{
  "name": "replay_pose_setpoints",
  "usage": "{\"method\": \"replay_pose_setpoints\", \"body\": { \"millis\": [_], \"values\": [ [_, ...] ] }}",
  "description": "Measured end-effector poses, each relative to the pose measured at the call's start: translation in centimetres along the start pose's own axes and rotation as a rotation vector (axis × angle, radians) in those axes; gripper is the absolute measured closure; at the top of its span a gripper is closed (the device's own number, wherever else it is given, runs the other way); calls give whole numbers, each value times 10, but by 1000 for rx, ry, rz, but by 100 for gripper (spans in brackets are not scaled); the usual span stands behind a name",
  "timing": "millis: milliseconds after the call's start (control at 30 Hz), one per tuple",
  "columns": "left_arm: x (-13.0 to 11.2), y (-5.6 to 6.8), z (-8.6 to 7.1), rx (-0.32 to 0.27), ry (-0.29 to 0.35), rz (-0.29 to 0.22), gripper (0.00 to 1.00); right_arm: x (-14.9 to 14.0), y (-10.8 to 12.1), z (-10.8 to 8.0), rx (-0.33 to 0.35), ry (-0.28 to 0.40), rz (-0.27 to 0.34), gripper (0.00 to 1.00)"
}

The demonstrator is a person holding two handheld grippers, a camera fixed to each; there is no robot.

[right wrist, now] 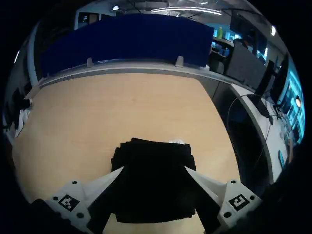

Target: Fold towel

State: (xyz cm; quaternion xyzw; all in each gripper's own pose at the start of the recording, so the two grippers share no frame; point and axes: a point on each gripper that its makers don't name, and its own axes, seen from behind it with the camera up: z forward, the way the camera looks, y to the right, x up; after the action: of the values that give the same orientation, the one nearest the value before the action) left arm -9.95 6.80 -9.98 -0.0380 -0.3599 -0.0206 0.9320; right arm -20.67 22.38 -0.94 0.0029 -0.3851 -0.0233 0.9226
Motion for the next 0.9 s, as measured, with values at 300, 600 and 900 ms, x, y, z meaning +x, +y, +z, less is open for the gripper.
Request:
{"method": "replay_pose_setpoints", "body": {
  "millis": [300,600,900],
  "values": [
    [5,-4,-4,-20,33,-4,4,27,-21,-41,-8,166,17,0],
    [16,-4,-8,-47,75,4,4,63,-36,-101,-63,422,36,0],
    [30,-2,-8,-64,148,10,4,75,-40,-134,-101,528,104,0]
  ]
}}
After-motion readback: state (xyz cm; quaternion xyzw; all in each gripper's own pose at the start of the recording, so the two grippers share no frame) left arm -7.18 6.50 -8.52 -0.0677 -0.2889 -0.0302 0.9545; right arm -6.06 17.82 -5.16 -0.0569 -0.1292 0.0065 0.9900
